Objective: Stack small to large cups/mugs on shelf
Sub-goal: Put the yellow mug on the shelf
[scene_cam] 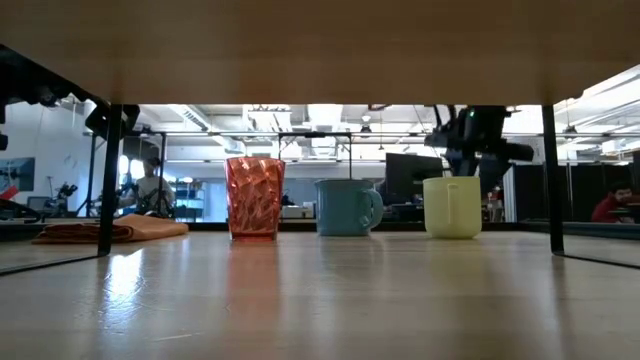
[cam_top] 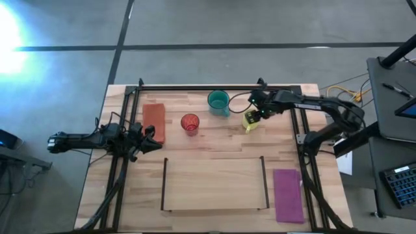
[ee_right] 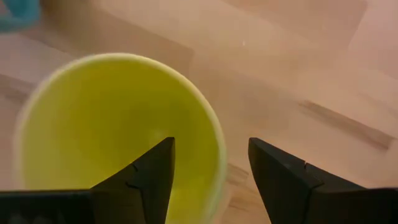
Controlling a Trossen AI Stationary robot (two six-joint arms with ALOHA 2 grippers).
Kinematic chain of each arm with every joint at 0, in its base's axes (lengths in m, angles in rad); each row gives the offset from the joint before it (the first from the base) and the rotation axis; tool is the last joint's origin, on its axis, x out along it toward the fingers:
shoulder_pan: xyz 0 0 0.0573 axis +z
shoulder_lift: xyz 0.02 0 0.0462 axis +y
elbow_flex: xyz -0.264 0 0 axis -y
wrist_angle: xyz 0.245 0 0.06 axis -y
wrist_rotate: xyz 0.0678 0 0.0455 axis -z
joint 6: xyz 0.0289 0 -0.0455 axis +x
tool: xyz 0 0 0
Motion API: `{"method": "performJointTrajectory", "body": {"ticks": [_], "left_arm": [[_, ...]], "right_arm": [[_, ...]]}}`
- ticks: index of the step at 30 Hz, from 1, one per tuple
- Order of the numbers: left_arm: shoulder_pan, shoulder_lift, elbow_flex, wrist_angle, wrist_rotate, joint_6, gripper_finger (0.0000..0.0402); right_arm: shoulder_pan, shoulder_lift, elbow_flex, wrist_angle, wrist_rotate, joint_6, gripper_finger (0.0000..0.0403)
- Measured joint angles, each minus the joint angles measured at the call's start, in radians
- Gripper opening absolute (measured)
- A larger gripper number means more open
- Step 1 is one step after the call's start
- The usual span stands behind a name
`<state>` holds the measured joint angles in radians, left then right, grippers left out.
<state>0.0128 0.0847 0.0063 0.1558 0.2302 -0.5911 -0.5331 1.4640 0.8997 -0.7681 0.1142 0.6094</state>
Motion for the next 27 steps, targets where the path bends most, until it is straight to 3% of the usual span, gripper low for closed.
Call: {"method": "performJointTrajectory", "body": {"ticks": [7,16,27], "left_arm": [[0.0,0.0,0.0,0.0,0.0,0.0,0.0],[0.0,0.0,0.0,0.0,0.0,0.0,0.0],[0.0,0.0,0.0,0.0,0.0,0.0,0.0]], "right_arm": [[0.0,0.077,0.0,0.0,-0.001,-0.029,0.017],[0.0,0.008,0.0,0.001,-0.001,-0.065,0.0023],[0.009,-0.105,0.015,-0.095,-0.014,-0.075,0.001]]}}
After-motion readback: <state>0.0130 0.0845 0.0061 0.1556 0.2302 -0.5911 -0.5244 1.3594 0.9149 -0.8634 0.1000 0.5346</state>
